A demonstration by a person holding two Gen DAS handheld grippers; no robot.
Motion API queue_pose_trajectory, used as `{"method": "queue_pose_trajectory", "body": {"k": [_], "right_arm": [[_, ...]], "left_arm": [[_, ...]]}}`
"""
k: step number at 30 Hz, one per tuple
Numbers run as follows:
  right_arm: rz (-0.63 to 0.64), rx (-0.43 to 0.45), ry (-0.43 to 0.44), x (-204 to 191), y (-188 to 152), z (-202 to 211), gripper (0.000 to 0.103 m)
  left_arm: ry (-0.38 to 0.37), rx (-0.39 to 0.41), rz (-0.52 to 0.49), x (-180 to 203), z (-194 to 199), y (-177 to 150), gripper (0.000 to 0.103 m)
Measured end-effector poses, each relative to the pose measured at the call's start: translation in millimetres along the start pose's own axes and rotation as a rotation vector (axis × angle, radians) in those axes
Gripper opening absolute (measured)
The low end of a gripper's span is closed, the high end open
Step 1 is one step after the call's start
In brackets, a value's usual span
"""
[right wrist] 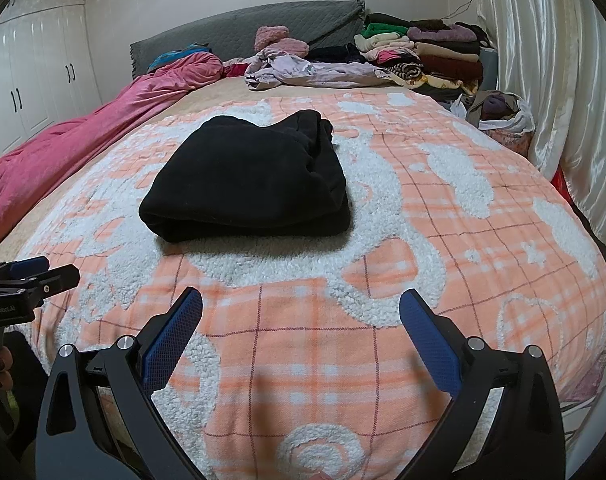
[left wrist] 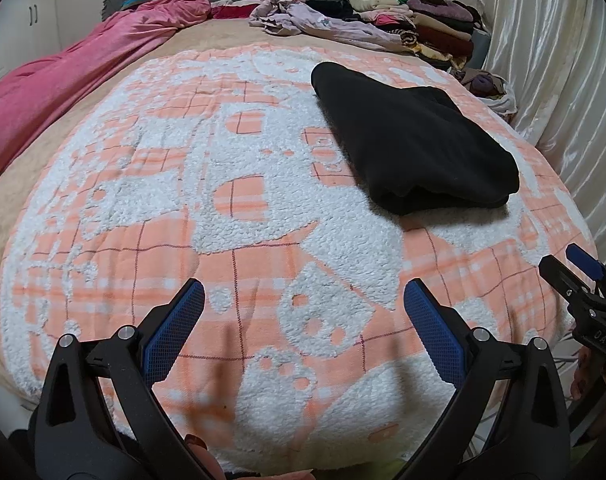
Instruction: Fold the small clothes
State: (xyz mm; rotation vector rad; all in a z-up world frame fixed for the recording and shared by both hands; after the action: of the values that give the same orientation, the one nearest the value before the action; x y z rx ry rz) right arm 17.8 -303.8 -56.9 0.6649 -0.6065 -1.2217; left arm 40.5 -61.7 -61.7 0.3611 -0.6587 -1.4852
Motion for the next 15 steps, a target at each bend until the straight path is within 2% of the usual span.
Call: {"method": "queue_pose_trajectory", "body": {"k": [15], "right_arm": [[-0.002,0.000,0.001,0.3,0.0,-0.1,0.098]], "left_arm": [[0.003,0.003,0.005,-2.0,1.3,-0.4,0.093]]}}
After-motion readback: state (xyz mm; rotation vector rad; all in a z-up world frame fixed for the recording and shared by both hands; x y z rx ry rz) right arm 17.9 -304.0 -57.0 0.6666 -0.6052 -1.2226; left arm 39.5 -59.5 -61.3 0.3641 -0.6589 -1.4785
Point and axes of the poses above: each gripper's, at about its wrist camera, not at the fingertips, and z roughly against the way its jaws point, x to its right, y to its top, the point moved 6 cm from there along -z, roughly the way its jaws point, and after that the axes turned 8 degrees about z, right-handed, at the moved point
